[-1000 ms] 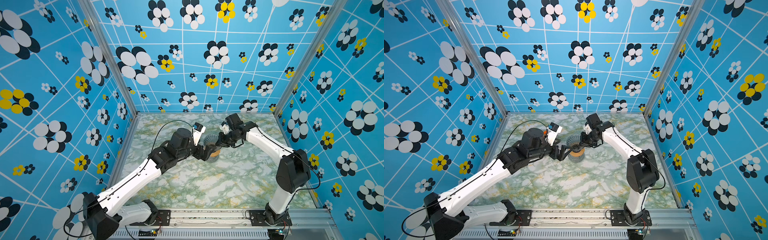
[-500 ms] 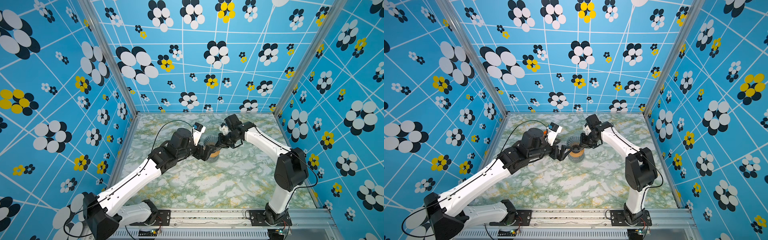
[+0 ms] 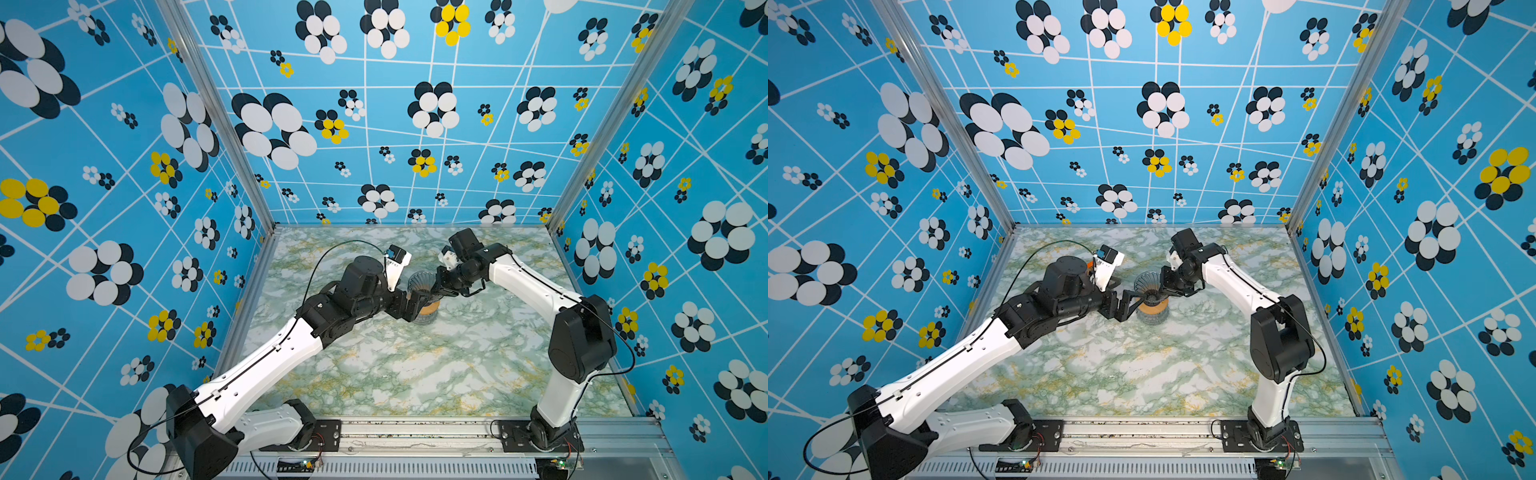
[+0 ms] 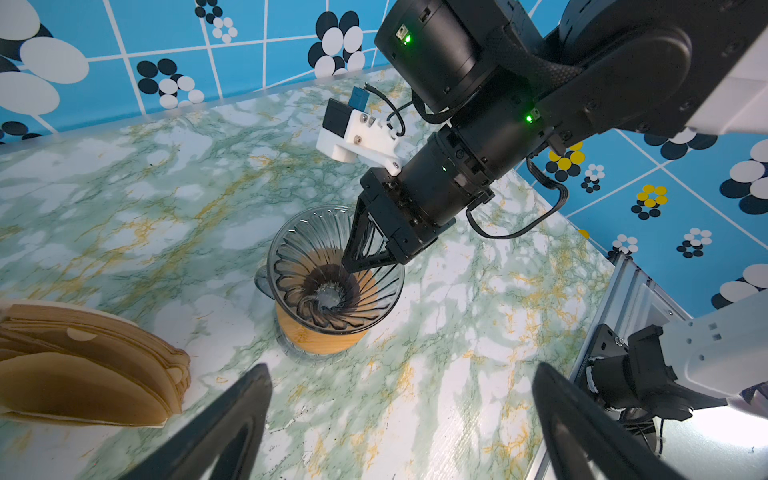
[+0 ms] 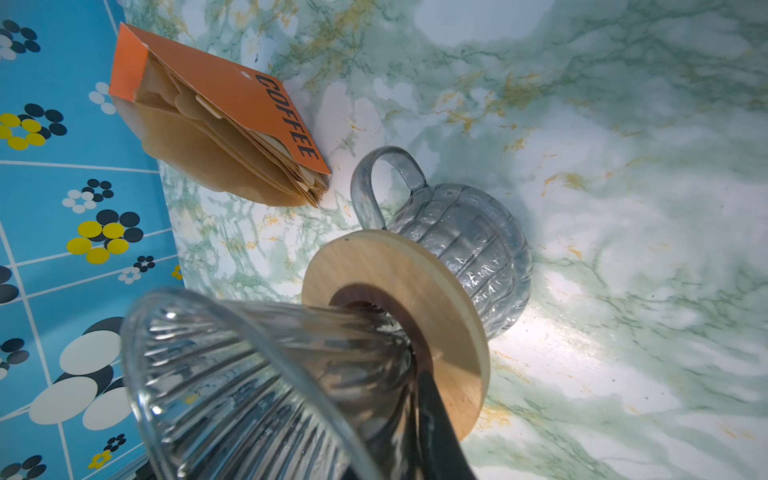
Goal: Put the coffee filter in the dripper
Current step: 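Lower the dripper into the ring's centre hole with the right gripper, then hold the dripper seated in the ring with the right gripper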
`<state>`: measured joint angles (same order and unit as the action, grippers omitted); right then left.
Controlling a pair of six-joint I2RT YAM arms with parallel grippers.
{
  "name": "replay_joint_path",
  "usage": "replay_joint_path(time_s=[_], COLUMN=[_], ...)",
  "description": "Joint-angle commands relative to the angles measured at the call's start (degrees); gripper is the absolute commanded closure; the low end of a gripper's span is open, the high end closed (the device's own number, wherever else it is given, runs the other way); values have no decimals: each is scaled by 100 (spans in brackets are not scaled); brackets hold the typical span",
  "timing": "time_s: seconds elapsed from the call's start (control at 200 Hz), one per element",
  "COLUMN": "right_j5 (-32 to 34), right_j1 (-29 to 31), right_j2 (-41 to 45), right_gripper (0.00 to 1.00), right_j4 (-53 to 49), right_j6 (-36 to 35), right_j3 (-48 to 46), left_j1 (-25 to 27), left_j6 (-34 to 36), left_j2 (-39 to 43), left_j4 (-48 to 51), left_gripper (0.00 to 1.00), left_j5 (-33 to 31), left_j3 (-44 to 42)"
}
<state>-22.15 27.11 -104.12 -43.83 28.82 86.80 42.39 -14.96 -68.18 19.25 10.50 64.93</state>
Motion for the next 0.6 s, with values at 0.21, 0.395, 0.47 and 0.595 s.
replay_joint_path(time_s=[0.21,0.395,0.47,0.595], right_j5=[686,738,739,713], right_j1=[214,220,219,218], right_j2=[82,138,133,122], right_gripper=[87,87,87,87], right_j4=[-301,-250,-253,-223], right_j6=[-191,-154,-152,-139], right_j3=[205,179,173,144], left_j1=[-55,-59,-60,-62], left_j6=[46,41,49,44], left_j2=[24,8,7,0], left_j4=[-70,-76,-66,-68], left_gripper=[1,1,1,1], left_j5=[-12,0,-4,13], left_j3=[-15,-16,-15,-23])
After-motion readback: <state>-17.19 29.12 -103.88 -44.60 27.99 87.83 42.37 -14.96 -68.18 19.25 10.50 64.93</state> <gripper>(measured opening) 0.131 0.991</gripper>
